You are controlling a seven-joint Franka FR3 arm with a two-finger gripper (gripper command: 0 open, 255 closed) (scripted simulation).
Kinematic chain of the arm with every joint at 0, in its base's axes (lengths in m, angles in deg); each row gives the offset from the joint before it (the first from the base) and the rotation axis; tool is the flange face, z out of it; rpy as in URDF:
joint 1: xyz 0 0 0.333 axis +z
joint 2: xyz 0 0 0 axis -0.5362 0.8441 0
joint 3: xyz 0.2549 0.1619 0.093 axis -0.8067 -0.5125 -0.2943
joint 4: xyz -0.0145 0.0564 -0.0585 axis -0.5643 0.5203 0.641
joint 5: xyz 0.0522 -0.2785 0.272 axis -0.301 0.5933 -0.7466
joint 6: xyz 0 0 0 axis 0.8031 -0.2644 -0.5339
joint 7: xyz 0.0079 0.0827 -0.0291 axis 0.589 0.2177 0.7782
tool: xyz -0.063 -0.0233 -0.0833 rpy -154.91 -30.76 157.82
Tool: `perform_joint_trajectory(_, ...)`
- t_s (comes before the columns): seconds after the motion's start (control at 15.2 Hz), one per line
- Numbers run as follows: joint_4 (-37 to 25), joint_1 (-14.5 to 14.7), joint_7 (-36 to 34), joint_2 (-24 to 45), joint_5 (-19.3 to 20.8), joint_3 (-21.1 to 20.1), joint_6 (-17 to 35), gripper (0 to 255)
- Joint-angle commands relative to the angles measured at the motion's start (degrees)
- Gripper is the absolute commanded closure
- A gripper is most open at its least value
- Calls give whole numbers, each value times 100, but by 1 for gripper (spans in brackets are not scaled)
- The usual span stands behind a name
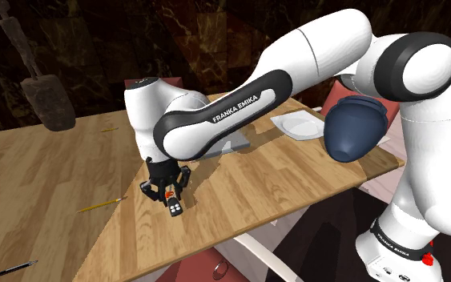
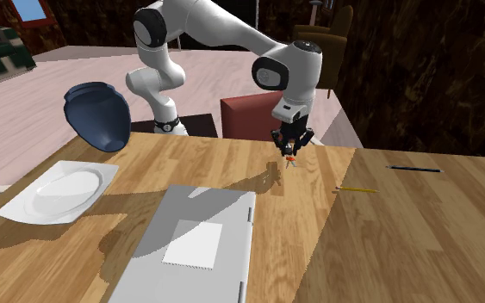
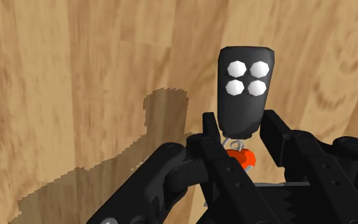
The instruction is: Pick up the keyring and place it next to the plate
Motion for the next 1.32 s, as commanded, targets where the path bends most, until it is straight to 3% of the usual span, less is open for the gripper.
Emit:
perform_joint_trajectory(0.0, -58, -15, 21, -69, -37, -19, -123, 255)
perform_joint_trajectory(0.66, -543, -16, 77, -266, -150, -82, -781, 255)
perform_joint_trajectory(1.25, 1369, -1118, 1318, -1749, -868, 48, -209, 255)
